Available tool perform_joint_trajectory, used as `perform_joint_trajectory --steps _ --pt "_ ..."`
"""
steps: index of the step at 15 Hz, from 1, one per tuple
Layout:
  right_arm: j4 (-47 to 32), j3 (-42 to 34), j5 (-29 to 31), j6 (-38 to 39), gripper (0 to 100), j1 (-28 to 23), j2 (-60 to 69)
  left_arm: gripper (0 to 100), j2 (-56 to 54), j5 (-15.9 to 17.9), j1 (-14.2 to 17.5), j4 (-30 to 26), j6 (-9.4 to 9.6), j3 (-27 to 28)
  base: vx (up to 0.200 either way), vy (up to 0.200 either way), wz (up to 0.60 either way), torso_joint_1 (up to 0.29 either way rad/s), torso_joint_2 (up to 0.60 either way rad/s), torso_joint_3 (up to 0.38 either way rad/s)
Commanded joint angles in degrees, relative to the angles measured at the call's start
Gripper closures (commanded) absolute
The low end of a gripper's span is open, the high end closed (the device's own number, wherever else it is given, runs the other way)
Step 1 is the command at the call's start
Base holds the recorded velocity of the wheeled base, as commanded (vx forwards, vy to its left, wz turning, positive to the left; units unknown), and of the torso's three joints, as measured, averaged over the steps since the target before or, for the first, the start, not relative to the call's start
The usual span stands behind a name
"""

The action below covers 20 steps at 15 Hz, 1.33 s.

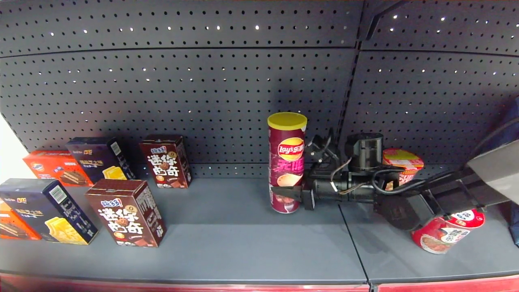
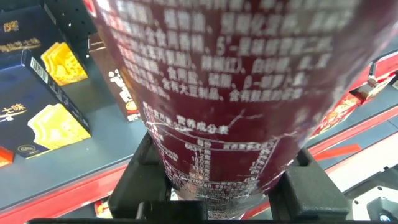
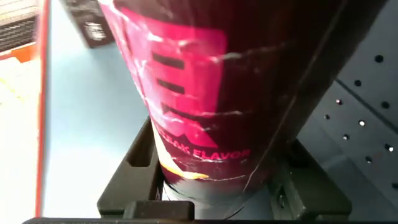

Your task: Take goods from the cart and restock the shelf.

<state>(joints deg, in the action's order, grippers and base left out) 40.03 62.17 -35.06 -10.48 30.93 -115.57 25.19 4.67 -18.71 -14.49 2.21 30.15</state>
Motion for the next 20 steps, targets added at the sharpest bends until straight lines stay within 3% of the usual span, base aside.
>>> perform_joint_trajectory --steps 1,5,10,14,20 --pt "0.22 -7.06 2.01 -0.06 100 1.24 10.36 100 -0.58 -0.01 -0.01 -0.01 -0.01 0.35 0.0 0.0 0.0 0.0 0.0 0.0" --pt "2.15 -17.0 5.09 0.64 100 4.05 18.36 100 0.04 -0.1 -0.01 0.08 -0.01 0.79 0.0 0.0 0.0 0.0 0.0 0.0" --pt "14.72 -29.39 5.88 3.01 100 4.67 19.33 100 -0.14 -1.07 0.08 -0.01 -0.1 -0.97 0.0 0.0 0.0 0.0 0.0 0.0" --pt "27.64 -34.13 6.67 6.44 100 5.81 13.44 100 -0.22 -2.91 0.17 0.08 -0.1 -1.41 0.0 0.0 0.0 0.0 0.0 0.0" --pt "33.0 -35.1 6.58 6.27 100 6.07 7.2 100 -0.31 -3.88 0.43 -0.01 -0.1 -1.58 0.0 0.0 0.0 0.0 0.0 0.0"
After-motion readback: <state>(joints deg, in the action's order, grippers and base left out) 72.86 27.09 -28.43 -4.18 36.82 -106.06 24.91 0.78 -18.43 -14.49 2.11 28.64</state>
